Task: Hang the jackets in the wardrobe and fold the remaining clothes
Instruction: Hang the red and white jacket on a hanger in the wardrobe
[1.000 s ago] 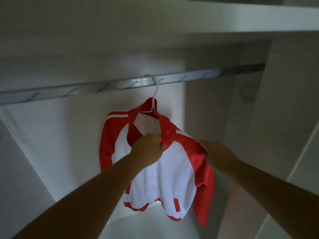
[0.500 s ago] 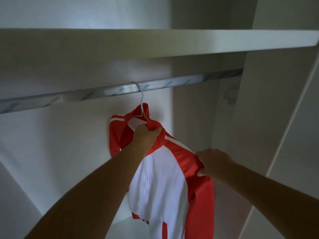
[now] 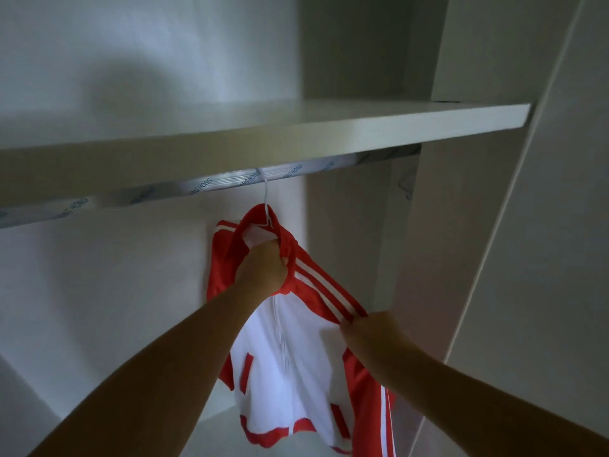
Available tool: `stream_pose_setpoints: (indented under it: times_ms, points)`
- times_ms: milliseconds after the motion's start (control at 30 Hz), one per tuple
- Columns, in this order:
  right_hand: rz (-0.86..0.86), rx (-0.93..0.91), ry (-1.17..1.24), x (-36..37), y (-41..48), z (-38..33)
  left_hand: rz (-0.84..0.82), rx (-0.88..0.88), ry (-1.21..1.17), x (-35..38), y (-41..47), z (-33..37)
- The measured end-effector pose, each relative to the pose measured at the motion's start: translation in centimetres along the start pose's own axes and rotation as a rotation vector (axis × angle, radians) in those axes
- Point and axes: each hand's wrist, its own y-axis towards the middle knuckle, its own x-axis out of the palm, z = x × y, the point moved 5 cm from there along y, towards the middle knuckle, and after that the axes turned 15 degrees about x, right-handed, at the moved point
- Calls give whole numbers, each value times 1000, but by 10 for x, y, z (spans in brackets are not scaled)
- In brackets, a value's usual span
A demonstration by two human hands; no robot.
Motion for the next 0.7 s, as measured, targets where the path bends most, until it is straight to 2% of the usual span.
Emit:
stream_pose_setpoints:
  times_ms: [33,67,133,267,333,400,533,700]
  points:
    - [-51,1,4,-5,-3,-3,-22,-14,19,-1,-1,-1]
    - [-38,10,-27,-6,-5,-4,-38,-28,28,-3,-3,-2]
    - [-8,9,74,-15,-10,-4,-51,-76,5,-4,-8,-1]
    - [19,84,272,-40,-36,9,87,-117,-87,-6,-34,19]
    - [53,115,391,-53,-59,20,157,-60,-105,-6,-57,40]
    - [55,151,497,-60,-94,35,149,0,-146,-1,-87,64]
    - [9,278,642,-69,-172,76,126,9,-358,10,-156,115]
    - [-27,415,736,-62,-278,122,137,153,-582,9,-245,221]
